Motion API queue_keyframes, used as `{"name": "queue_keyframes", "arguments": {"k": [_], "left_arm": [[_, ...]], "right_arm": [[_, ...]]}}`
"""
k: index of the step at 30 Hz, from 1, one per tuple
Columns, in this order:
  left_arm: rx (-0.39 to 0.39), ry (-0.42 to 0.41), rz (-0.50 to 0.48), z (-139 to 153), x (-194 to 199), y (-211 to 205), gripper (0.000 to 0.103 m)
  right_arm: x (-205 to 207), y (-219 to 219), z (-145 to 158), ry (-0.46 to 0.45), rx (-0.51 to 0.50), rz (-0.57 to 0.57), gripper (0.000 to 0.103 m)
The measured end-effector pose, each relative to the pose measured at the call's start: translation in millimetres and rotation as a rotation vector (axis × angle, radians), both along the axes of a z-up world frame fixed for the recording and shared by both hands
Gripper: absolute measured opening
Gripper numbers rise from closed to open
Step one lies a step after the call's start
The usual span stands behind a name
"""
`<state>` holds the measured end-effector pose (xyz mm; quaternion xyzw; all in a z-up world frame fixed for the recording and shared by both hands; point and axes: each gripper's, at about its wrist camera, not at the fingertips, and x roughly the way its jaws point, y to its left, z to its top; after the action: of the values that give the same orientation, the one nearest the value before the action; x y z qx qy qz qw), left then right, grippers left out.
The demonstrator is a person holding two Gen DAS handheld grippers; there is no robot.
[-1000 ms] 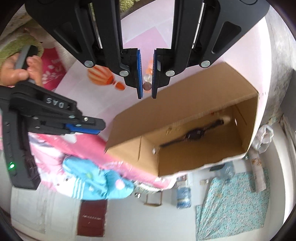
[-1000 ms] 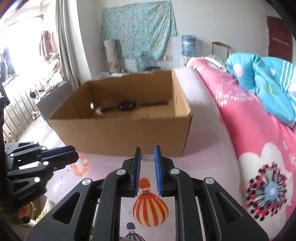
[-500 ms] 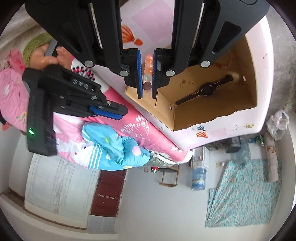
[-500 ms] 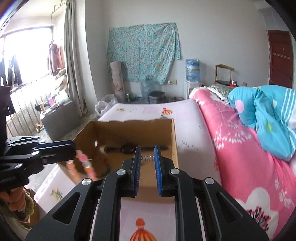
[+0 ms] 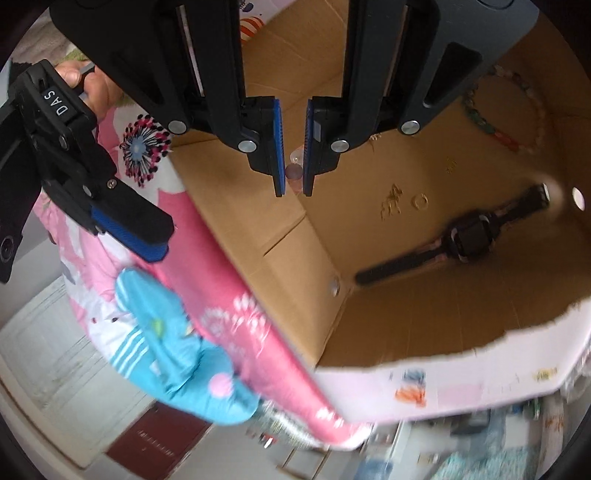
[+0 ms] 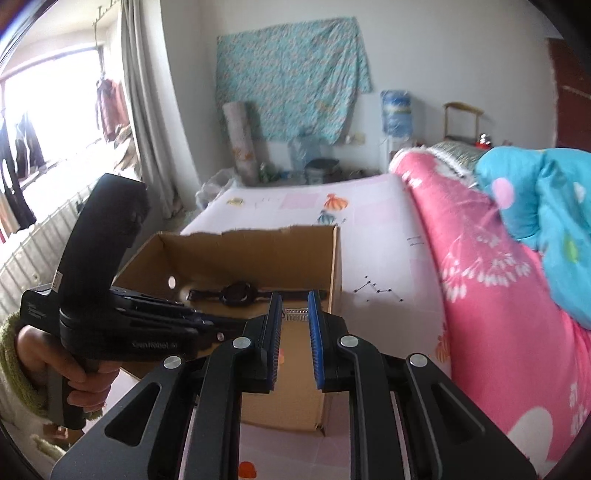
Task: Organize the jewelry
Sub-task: 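Carry the bracelet and spring charm into the box and open both grippers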
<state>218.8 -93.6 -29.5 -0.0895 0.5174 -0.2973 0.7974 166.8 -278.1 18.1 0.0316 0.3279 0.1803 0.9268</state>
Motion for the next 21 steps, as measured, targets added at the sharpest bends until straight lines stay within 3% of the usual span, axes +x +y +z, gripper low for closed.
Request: {"name": "queue_keyframes", "arguments": {"k": [5,8,21], "left_arm": [[-0.013,0.063,0.024,-12.7,6.3,3.4,0.011],[-0.026,0.084,0.041,-16.0,8.1,6.7,0.027],[-0.062,-0.059,0.163,19.8,-20.6,51.4,0.033]], "right_arm": [[18.6,7.4,-9.9,0.056,-0.016,0.062,0.015],[25.0,9.3,-12.5,0.071,-0.02,0.078,0.015],[20.9,-8.2,-2.5,0.084,0.052,0.02,0.017]]}}
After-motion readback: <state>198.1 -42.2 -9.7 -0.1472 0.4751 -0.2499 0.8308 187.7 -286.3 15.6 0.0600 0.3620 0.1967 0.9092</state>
